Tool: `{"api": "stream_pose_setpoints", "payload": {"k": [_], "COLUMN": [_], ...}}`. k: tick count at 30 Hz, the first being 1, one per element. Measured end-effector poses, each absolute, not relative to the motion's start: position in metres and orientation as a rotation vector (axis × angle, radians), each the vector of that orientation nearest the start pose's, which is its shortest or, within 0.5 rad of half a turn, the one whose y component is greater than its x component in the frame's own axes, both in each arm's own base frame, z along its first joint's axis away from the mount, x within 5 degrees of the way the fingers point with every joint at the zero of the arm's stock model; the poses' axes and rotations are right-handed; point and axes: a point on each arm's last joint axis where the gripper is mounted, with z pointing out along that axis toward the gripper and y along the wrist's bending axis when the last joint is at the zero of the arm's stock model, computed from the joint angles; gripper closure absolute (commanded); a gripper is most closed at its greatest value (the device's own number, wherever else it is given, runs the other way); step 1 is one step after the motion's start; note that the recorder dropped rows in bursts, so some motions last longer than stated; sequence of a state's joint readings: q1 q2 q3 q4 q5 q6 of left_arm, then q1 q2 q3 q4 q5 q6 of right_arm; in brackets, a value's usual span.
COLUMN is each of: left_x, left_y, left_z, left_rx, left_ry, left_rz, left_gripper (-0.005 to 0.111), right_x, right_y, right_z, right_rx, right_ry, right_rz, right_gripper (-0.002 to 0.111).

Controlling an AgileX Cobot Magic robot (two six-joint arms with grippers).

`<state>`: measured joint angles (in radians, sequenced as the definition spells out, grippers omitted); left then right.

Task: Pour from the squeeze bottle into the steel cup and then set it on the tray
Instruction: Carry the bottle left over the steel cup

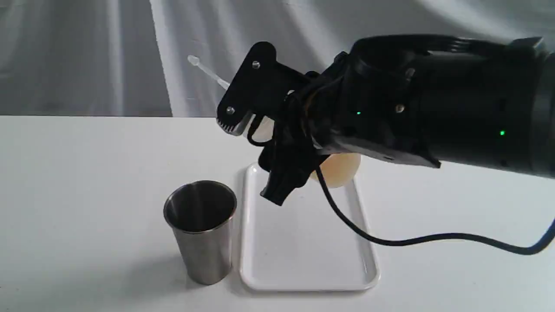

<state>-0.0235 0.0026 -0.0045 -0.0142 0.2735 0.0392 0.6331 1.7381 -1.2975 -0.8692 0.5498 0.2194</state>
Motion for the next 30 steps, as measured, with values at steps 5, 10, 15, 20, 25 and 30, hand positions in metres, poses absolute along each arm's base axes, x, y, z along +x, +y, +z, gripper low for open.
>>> {"api": "stream_pose_setpoints", "payload": {"k": [5,10,15,20,25,30], "left_x": [0.055,0.055,0.055,0.055,0.055,0.055], "left_y": [-0.002,-0.002,-0.002,-0.002,-0.002,-0.002], "left_z": [0.19,0.19,0.19,0.19,0.19,0.19], "left_rx": [0.046,0.046,0.046,0.046,0.046,0.046], "left_ry": [1.755,1.755,1.755,1.755,1.755,1.755], "left_rz": [-0.002,-0.002,-0.002,-0.002,-0.002,-0.002], "left_gripper": [0.107,0.107,0.107,0.107,0.107,0.107], "right_x": [0.337,0.338,0.342,0.341,0.339,0.339], "right_y": [0.207,0.21,0.214,0.224,0.234,0.239], "right_z": [0.269,0.261,0.252,0.246,0.234,0.221], "right_rx": [-1.154,-1.224,-1.241,-1.266,-1.316,-1.35], "right_ry": [1.926,1.896,1.879,1.814,1.782,1.779], "right_rz": [-0.525,-0.64,-0.7,-0.751,-0.809,-0.871], "right_gripper": [0.059,0.059,0.059,0.059,0.059,0.059]}}
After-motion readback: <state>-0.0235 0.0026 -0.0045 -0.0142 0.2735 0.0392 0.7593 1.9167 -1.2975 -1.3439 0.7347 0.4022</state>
